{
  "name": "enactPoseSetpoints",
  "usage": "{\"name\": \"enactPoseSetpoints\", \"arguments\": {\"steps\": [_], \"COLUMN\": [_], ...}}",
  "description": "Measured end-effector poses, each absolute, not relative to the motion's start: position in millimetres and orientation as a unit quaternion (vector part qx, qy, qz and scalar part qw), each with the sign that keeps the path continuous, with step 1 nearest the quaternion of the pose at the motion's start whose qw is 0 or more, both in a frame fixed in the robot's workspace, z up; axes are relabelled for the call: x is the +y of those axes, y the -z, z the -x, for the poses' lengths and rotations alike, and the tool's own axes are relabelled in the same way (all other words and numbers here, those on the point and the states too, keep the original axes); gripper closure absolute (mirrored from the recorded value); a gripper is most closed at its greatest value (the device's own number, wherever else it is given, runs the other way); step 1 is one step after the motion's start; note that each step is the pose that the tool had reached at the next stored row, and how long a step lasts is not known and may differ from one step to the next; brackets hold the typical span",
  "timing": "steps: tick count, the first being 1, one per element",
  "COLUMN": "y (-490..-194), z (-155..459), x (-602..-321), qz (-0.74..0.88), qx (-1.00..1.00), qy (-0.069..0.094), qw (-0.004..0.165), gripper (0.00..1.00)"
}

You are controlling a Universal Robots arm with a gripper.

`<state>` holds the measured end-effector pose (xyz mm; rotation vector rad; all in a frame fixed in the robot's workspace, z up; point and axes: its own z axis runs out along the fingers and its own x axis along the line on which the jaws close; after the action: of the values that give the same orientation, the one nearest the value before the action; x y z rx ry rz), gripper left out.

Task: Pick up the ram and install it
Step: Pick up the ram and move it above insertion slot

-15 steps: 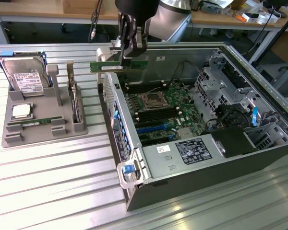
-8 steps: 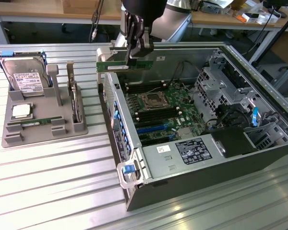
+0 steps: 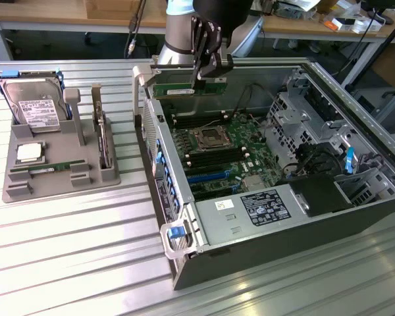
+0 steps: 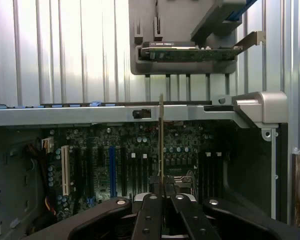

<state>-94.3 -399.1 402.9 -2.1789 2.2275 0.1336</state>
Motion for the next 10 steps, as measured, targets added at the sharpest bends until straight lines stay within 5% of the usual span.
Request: {"name": "enactPoseSetpoints", "arguments": {"steps": [10], "y": [-402], "z": [67], "x": [-399], "qz": [0.699], "qx": [0.714], "qy": [-0.043], "qw": [0.011], "gripper": [0.88]}}
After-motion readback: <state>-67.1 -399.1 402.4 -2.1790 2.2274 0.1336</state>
